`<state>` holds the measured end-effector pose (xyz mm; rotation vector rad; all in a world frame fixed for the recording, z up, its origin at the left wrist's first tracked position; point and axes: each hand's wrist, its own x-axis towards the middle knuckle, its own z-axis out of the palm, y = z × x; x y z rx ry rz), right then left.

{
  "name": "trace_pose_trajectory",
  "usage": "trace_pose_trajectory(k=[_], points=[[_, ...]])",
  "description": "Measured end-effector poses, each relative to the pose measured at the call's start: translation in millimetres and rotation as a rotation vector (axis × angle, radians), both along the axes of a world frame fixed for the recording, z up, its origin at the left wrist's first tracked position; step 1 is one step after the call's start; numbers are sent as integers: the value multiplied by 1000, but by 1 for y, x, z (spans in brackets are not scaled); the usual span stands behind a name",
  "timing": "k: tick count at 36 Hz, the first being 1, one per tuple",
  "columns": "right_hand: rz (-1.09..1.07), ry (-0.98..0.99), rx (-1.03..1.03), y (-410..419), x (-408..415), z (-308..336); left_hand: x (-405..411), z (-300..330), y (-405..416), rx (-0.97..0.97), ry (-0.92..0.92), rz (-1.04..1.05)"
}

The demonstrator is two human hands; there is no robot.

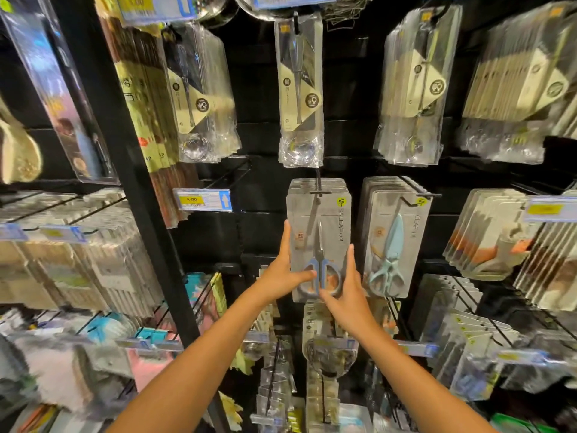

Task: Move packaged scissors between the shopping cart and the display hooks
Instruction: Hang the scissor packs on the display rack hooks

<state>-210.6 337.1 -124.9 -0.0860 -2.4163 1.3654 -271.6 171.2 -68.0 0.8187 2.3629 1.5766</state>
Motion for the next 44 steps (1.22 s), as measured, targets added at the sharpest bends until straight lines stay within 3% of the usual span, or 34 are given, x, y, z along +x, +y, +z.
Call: trace_pose_trajectory(k=[9, 14, 17, 28, 33, 40, 44], points=[[9, -23, 10, 14, -25, -6, -14, -7, 6, 0, -5, 50], [-86, 132, 45, 10, -19, -17, -2, -7, 7, -112, 73, 138], [-81, 229, 39, -4, -1, -25, 8, -18, -5, -282, 106, 232], [473, 74, 378, -63, 32, -66, 87, -78, -145, -634, 388, 237], [685, 2, 537, -114, 40, -73, 139, -105, -239, -760, 388, 308], [949, 29, 674, -241, 75, -80, 237, -140, -362, -881, 217, 524], [1092, -14, 732, -330, 110, -96, 301, -156, -430, -952, -10, 686]])
